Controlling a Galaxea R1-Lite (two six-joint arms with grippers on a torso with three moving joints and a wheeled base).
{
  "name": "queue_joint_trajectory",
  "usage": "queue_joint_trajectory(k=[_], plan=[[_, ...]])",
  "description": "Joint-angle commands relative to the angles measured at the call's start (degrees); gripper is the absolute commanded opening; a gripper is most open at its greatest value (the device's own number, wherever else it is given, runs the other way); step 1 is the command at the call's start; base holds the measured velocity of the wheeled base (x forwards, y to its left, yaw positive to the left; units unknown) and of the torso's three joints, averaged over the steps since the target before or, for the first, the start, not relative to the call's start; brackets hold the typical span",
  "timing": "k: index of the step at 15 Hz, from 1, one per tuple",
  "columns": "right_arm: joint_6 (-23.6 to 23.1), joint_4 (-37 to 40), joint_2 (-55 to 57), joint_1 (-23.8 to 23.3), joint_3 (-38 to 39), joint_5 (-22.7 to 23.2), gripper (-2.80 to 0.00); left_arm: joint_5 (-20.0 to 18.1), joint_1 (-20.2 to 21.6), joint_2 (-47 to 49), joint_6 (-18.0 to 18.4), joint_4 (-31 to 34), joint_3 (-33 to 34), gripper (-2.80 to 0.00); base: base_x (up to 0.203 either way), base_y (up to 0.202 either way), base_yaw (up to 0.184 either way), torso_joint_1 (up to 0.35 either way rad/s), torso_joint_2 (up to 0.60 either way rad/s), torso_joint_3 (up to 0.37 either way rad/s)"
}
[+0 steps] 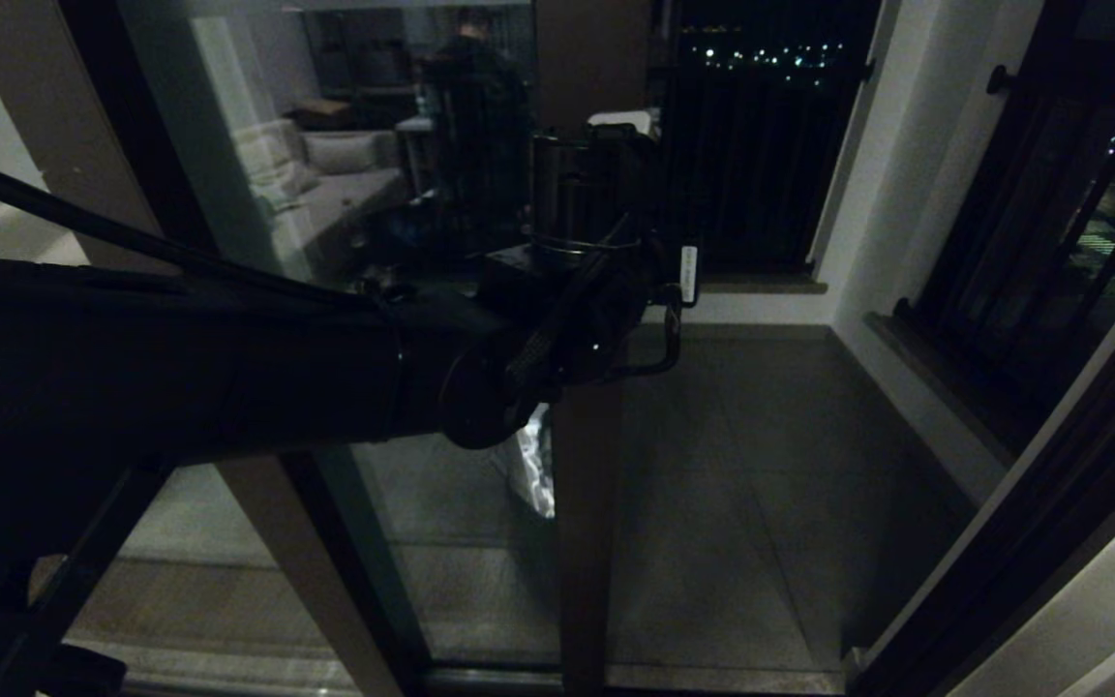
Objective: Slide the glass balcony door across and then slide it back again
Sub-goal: Open the slid door
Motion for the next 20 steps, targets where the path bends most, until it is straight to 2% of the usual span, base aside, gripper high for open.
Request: queue_joint_trajectory(k=[1, 9, 13, 14, 17, 19, 20], plan=[[-0.05, 0.00, 0.02, 0.01, 0.01, 0.02, -2.80, -0.54, 0.40, -3.42, -0.31, -0.19, 4.15, -2.80, 0.000, 0.000, 0.000, 0.000, 0.00, 0.000], [-0.05, 0.00, 0.02, 0.01, 0.01, 0.02, -2.80, 0.98, 5.36, -11.67, -0.78, -0.21, 14.64, -2.80, 0.000, 0.000, 0.000, 0.000, 0.00, 0.000], [-0.05, 0.00, 0.11, 0.01, 0.01, 0.02, -2.80, 0.91, 7.39, -14.76, -0.82, -0.21, 16.07, -2.80, 0.000, 0.000, 0.000, 0.000, 0.00, 0.000], [-0.05, 0.00, 0.07, 0.01, 0.01, 0.02, -2.80, 0.57, 7.08, -15.67, -0.79, -0.12, 16.07, -2.80, 0.000, 0.000, 0.000, 0.000, 0.00, 0.000], [-0.05, 0.00, 0.09, 0.01, 0.01, 0.02, -2.80, 0.07, 2.40, -17.52, -0.62, 0.30, 16.08, -2.80, 0.000, 0.000, 0.000, 0.000, 0.00, 0.000], [-0.05, 0.00, 0.02, 0.01, 0.01, 0.02, -2.80, -0.33, -1.63, -18.90, -0.68, 0.29, 17.13, -2.80, 0.000, 0.000, 0.000, 0.000, 0.00, 0.000], [-0.05, 0.00, 0.02, 0.01, 0.01, 0.02, -2.80, -1.75, -4.61, -20.34, -0.73, 0.35, 19.08, -2.80, 0.000, 0.000, 0.000, 0.000, 0.00, 0.000]])
